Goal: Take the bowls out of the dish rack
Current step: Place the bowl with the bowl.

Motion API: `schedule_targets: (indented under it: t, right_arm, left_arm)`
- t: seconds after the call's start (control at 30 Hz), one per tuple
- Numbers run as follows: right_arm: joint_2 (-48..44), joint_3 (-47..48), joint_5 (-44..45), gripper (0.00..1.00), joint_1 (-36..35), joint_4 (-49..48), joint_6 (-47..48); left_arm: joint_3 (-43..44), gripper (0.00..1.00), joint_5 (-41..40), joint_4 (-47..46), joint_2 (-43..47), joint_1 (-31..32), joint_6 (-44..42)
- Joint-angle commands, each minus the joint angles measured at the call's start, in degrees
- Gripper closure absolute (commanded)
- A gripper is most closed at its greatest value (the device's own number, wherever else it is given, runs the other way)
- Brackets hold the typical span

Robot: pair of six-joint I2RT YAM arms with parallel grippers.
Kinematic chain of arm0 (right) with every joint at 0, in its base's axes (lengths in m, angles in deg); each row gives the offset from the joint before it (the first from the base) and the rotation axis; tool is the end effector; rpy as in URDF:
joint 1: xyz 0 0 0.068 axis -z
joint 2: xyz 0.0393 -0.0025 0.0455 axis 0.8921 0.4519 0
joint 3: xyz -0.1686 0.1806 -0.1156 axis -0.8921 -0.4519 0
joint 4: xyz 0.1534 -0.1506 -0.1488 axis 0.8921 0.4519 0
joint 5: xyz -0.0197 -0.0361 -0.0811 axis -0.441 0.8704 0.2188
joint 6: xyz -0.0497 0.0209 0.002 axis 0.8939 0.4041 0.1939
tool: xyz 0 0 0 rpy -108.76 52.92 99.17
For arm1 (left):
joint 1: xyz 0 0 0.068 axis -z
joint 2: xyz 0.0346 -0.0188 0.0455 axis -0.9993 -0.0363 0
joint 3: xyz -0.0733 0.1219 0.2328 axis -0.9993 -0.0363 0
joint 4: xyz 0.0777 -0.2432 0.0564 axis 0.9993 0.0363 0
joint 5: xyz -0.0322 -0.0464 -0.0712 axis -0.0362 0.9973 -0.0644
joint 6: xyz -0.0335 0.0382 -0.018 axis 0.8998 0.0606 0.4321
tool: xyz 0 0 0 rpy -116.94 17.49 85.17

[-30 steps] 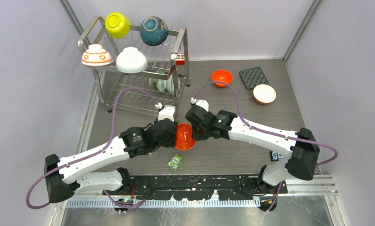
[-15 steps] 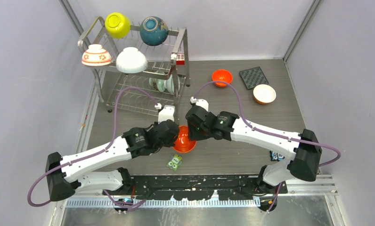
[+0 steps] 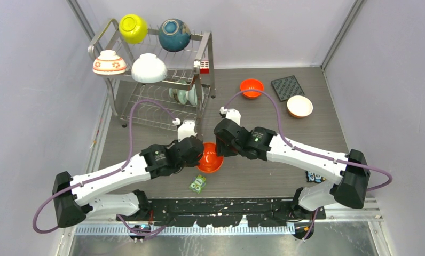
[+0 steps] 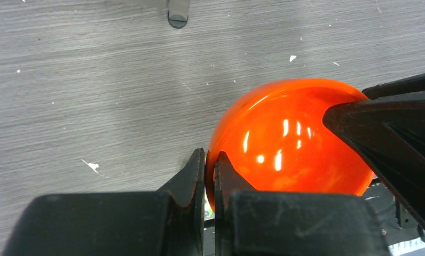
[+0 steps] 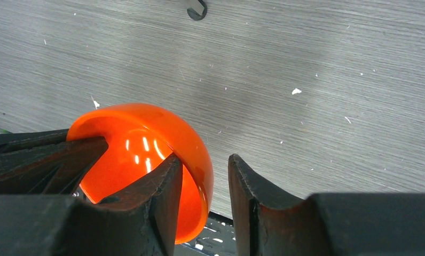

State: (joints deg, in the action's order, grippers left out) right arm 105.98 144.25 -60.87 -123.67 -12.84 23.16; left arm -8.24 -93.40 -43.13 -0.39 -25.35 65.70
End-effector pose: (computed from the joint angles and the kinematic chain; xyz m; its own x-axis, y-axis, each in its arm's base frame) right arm 0.1537 0.2501 0.2982 -0.7894 -0.0484 -0.6120 -0.2606 0.9290 0.2627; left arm 0.1138 -0.1817 0.2835 -0.7218 -0.0698 -0.6886 0.1283 0.9642 -0.2322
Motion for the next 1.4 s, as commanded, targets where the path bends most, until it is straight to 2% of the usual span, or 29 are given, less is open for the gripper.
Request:
schedule_targets:
  t: [0.0, 0.17, 0.27, 0.63, 0.9, 1.37]
  right_arm:
    - [-1.42, -0.16, 3.85, 0.6, -0.48, -1.9, -0.04]
    - [-0.53, 0.19, 4.66, 0.61, -0.76, -1.74, 0.06]
    - [0.0, 0.2, 5.0, 0.61, -0.74, -1.34, -0.31]
    - [1.61, -0.66, 4.16, 0.64, -0.85, -2.43, -0.6]
    - [1.85, -1.13, 2.07, 0.62, -1.16, -4.54, -0.51]
    - [3.14, -2.35, 1.23, 0.75, -1.42, -4.11, -0.73]
  left_arm:
    - [1.49, 1.0, -1.3, 1.5, -0.51, 0.03, 7.4]
    - [6.88, 1.0, -1.81, 10.85, -5.88, 0.08, 14.79]
    - [8.17, 1.0, -1.55, 13.2, -7.3, 0.02, 16.79]
    - [8.03, 1.0, -1.44, 12.88, -6.35, 0.09, 18.76]
    - [7.95, 1.0, -1.31, 12.61, -6.23, 0.04, 19.3]
    - [7.9, 1.0, -1.26, 11.56, -5.92, 0.07, 19.77]
